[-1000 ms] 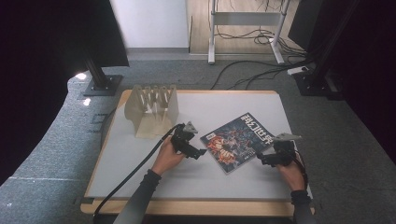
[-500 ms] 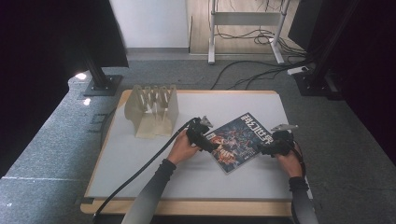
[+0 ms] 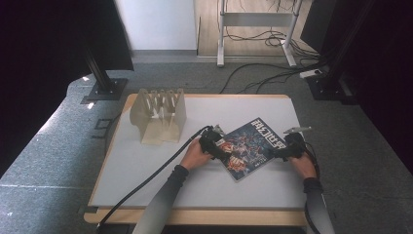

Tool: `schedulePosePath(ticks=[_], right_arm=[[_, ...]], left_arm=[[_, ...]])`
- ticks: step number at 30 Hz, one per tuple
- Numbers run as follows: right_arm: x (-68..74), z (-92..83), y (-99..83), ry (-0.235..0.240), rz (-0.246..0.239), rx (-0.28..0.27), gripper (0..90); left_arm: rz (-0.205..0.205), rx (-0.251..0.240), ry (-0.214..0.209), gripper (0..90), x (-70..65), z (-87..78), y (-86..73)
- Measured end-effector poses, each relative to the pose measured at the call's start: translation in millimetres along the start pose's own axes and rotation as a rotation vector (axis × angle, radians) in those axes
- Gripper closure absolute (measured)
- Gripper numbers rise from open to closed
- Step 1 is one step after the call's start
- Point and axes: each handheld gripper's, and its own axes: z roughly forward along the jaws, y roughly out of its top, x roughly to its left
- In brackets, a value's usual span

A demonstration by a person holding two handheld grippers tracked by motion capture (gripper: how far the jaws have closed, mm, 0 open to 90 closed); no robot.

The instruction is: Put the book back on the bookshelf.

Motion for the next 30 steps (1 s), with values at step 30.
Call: schedulePosePath(ticks=[30], right_arm=[[110.2,-10.5,-21.1,-0.011,-0.097,0.006,0.0]], left_arm=[[-0.028,0.023,0.018,0.0,-36.1,-65.6,-79.2]])
